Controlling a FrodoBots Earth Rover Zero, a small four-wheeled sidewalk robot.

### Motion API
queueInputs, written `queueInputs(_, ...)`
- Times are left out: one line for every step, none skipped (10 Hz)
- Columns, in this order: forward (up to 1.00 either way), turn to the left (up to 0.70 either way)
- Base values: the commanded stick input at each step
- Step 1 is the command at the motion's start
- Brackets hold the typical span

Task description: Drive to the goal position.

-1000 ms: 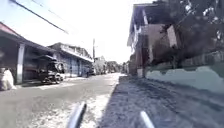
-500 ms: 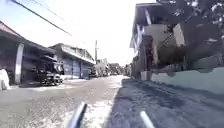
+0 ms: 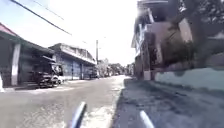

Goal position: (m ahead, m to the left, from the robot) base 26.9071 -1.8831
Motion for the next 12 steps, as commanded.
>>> queueInputs(0.85, -0.15)
queueInputs(0.85, -0.02)
queueInputs(0.85, 0.0)
queueInputs(0.85, 0.0)
queueInputs(0.85, 0.0)
queueInputs(0.85, 0.0)
queueInputs(0.85, 0.0)
queueInputs(0.85, 0.0)
queueInputs(0.85, 0.0)
queueInputs(0.85, 0.0)
queueInputs(0.85, 0.0)
queueInputs(0.85, 0.0)
